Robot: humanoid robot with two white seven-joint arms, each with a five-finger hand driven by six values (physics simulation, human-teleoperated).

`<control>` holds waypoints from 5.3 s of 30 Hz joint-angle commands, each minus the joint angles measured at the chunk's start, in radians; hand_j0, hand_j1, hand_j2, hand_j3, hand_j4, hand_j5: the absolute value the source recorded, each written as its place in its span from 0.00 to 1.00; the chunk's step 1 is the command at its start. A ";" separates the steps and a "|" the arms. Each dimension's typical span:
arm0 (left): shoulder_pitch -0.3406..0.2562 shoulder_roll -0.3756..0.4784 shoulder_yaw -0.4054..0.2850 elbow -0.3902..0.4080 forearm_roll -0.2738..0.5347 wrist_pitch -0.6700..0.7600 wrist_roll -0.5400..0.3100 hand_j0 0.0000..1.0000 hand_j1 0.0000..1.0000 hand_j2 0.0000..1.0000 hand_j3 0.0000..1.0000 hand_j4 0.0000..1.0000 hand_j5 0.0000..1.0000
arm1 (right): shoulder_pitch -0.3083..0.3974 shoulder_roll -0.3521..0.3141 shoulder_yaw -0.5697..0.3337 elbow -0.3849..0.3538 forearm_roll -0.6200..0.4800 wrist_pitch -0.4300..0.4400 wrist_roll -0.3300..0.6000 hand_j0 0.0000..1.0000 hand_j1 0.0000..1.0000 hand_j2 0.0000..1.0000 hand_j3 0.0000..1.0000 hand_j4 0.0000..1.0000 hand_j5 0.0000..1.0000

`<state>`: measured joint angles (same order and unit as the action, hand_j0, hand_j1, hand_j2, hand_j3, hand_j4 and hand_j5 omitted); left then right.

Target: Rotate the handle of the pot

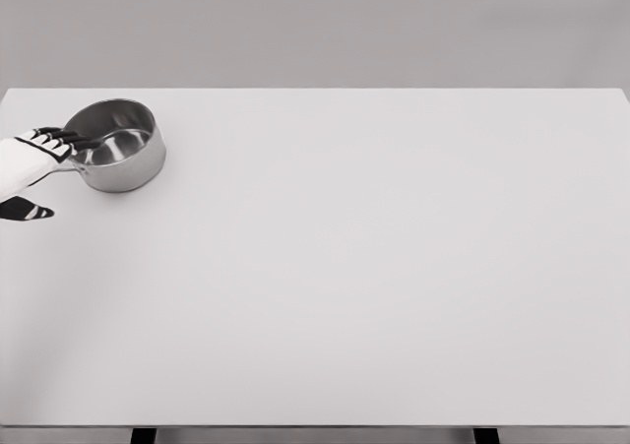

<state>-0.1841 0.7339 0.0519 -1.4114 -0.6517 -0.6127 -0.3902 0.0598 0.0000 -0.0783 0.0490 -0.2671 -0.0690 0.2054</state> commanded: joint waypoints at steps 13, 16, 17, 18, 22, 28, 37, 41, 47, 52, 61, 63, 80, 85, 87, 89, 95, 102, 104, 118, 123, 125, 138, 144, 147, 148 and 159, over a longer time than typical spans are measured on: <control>-0.041 0.004 0.008 0.080 0.006 0.002 0.001 1.00 1.00 1.00 1.00 1.00 1.00 | 0.000 0.000 0.000 0.000 0.000 0.000 0.000 1.00 1.00 1.00 1.00 1.00 1.00; -0.043 0.002 0.009 0.081 0.004 0.002 0.001 1.00 1.00 1.00 1.00 1.00 1.00 | 0.000 0.000 0.000 0.000 0.000 0.000 0.000 1.00 1.00 1.00 1.00 1.00 1.00; -0.043 0.001 0.009 0.081 0.006 0.002 0.001 1.00 1.00 1.00 1.00 1.00 1.00 | 0.000 0.000 0.000 0.000 0.000 0.000 0.000 1.00 1.00 1.00 1.00 1.00 1.00; -0.043 -0.002 0.008 0.080 0.006 0.002 0.001 1.00 1.00 1.00 1.00 1.00 1.00 | 0.000 0.000 0.000 0.000 0.000 0.000 0.000 1.00 1.00 1.00 1.00 1.00 1.00; -0.045 -0.007 0.008 0.081 0.006 0.002 0.001 1.00 1.00 1.00 1.00 1.00 1.00 | 0.000 0.000 0.000 0.000 0.000 0.000 0.000 1.00 1.00 1.00 1.00 1.00 1.00; -0.054 -0.013 0.002 0.081 0.006 0.002 0.002 1.00 1.00 1.00 1.00 1.00 1.00 | 0.000 0.000 0.000 0.000 0.000 0.000 0.000 1.00 1.00 1.00 1.00 1.00 1.00; -0.078 -0.036 -0.001 0.134 0.004 0.002 0.002 1.00 1.00 1.00 1.00 1.00 1.00 | 0.000 0.000 0.000 0.000 0.000 0.000 0.000 1.00 1.00 1.00 1.00 1.00 1.00; -0.087 -0.036 -0.003 0.153 0.004 0.002 0.002 1.00 1.00 1.00 1.00 1.00 1.00 | 0.000 0.000 0.000 0.000 0.000 0.000 0.000 1.00 1.00 1.00 1.00 1.00 1.00; -0.087 -0.036 -0.001 0.160 0.004 0.002 0.001 1.00 1.00 1.00 1.00 1.00 1.00 | 0.000 0.000 0.000 0.000 0.000 0.000 0.000 1.00 1.00 1.00 1.00 1.00 1.00; -0.095 -0.034 0.005 0.163 0.004 0.002 0.002 1.00 1.00 1.00 1.00 1.00 1.00 | 0.000 0.000 0.000 0.000 0.000 0.000 0.000 1.00 1.00 1.00 1.00 1.00 1.00; -0.112 -0.033 0.006 0.190 0.004 0.002 0.001 1.00 1.00 1.00 1.00 1.00 1.00 | 0.000 0.000 0.000 0.000 0.000 0.000 0.000 1.00 1.00 1.00 1.00 1.00 1.00; -0.114 -0.033 0.005 0.207 0.004 0.002 0.002 1.00 1.00 1.00 1.00 1.00 1.00 | 0.000 0.000 0.000 0.000 0.000 0.000 0.000 1.00 1.00 1.00 1.00 1.00 1.00; -0.161 -0.031 0.008 0.272 -0.002 0.002 0.002 1.00 1.00 1.00 1.00 1.00 1.00 | 0.000 0.000 0.000 0.000 0.000 0.000 0.000 1.00 1.00 1.00 1.00 1.00 1.00; -0.166 -0.033 0.008 0.272 -0.002 0.002 0.002 1.00 1.00 1.00 1.00 1.00 1.00 | 0.000 0.000 0.000 0.000 0.000 0.000 0.002 1.00 1.00 1.00 1.00 1.00 1.00; -0.166 -0.033 0.008 0.273 -0.002 0.002 0.002 1.00 1.00 1.00 1.00 1.00 1.00 | 0.000 0.000 0.000 0.000 0.000 0.000 0.000 1.00 1.00 1.00 1.00 1.00 1.00; -0.179 -0.033 0.008 0.279 -0.002 0.002 0.002 1.00 1.00 1.00 1.00 1.00 1.00 | 0.000 0.000 0.000 0.000 0.000 0.000 0.000 1.00 1.00 1.00 1.00 1.00 1.00; -0.202 -0.034 0.002 0.327 -0.002 0.002 0.002 1.00 1.00 1.00 1.00 1.00 1.00 | 0.000 0.000 0.000 0.000 0.000 0.000 0.002 1.00 1.00 1.00 1.00 1.00 1.00; -0.204 -0.034 0.000 0.330 -0.002 0.002 0.002 1.00 1.00 1.00 1.00 1.00 1.00 | 0.000 0.000 0.000 0.000 0.000 0.000 0.000 1.00 1.00 1.00 1.00 1.00 1.00; -0.204 -0.034 0.000 0.330 -0.002 0.002 0.002 1.00 1.00 1.00 1.00 1.00 1.00 | 0.000 0.000 0.000 0.000 0.000 0.000 0.000 1.00 1.00 1.00 1.00 1.00 1.00; -0.247 -0.037 -0.004 0.402 -0.002 0.002 0.002 1.00 1.00 1.00 1.00 1.00 1.00 | 0.000 0.000 0.000 0.000 0.000 0.000 0.000 1.00 1.00 1.00 1.00 1.00 1.00; -0.268 -0.047 -0.004 0.430 -0.002 0.002 0.002 1.00 1.00 1.00 1.00 1.00 1.00 | 0.000 0.000 0.000 0.000 0.000 0.000 0.000 1.00 1.00 1.00 1.00 1.00 1.00; -0.275 -0.051 -0.004 0.433 -0.002 0.002 0.002 1.00 1.00 1.00 1.00 1.00 1.00 | 0.000 0.000 0.000 0.000 0.000 0.000 0.000 1.00 1.00 1.00 1.00 1.00 1.00; -0.301 -0.056 -0.006 0.465 -0.002 0.002 0.002 1.00 1.00 1.00 1.00 1.00 1.00 | 0.000 0.000 0.000 0.000 0.000 0.000 0.000 1.00 1.00 1.00 1.00 1.00 1.00; -0.331 -0.068 -0.020 0.499 -0.002 0.002 0.002 1.00 1.00 1.00 1.00 1.00 1.00 | 0.000 0.000 0.000 0.000 0.000 0.000 0.000 1.00 1.00 1.00 1.00 1.00 1.00; -0.344 -0.068 -0.027 0.508 -0.002 0.002 0.002 1.00 1.00 1.00 1.00 1.00 1.00 | 0.000 0.000 0.000 0.000 0.000 0.000 0.000 1.00 1.00 1.00 1.00 1.00 1.00; -0.344 -0.068 -0.027 0.508 -0.002 0.002 0.002 1.00 1.00 1.00 1.00 1.00 1.00 | 0.000 0.000 0.000 0.000 0.000 0.000 0.000 1.00 1.00 1.00 1.00 1.00 1.00; -0.374 -0.076 -0.030 0.534 -0.003 0.002 0.002 1.00 1.00 1.00 1.00 1.00 1.00 | 0.000 0.000 0.000 0.000 0.000 0.000 0.000 1.00 1.00 1.00 1.00 1.00 1.00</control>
<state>-0.5645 0.6578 0.0215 -0.8876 -0.6612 -0.6127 -0.3886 0.0598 0.0000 -0.0783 0.0490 -0.2671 -0.0690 0.2053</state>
